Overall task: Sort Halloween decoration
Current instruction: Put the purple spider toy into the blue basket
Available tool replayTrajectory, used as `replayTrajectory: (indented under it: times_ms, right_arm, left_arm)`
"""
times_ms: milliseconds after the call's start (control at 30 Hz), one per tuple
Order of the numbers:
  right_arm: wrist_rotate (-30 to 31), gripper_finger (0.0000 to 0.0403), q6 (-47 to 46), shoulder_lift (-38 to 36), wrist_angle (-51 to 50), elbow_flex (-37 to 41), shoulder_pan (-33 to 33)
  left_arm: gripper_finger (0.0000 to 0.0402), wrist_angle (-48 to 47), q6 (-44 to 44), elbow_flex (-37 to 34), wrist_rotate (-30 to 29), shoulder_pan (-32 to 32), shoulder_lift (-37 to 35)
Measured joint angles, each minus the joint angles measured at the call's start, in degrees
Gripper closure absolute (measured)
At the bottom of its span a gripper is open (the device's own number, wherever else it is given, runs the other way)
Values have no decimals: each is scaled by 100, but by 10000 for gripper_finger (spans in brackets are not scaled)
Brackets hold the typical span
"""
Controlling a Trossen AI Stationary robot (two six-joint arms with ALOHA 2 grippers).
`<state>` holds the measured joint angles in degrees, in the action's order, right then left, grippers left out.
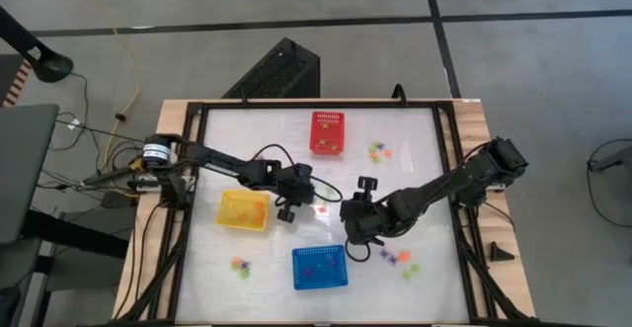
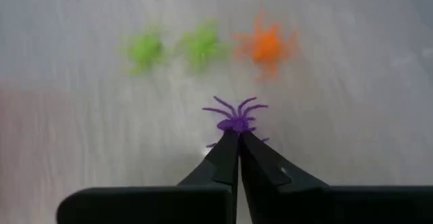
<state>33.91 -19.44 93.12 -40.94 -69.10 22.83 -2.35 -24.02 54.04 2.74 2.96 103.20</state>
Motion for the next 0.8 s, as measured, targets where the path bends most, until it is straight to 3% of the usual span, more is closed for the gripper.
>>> replayTrajectory:
  times_ms: [133, 233, 500, 800]
  right_arm:
    - [0, 262, 0, 0, -4, 0, 0]
    - [0, 262, 0, 0, -1, 0, 0]
    - [0, 262, -2, -2, 4, 0, 0]
    - [0, 262, -4, -2, 93, 0, 0]
  left_arm:
    - [401, -120, 132, -7, 197, -37, -461]
    - [401, -66, 280, 4, 758, -173, -756]
    - [401, 331, 464, 7, 1700, -1005, -979]
    - [401, 1115, 509, 7, 1757, -1875, -936]
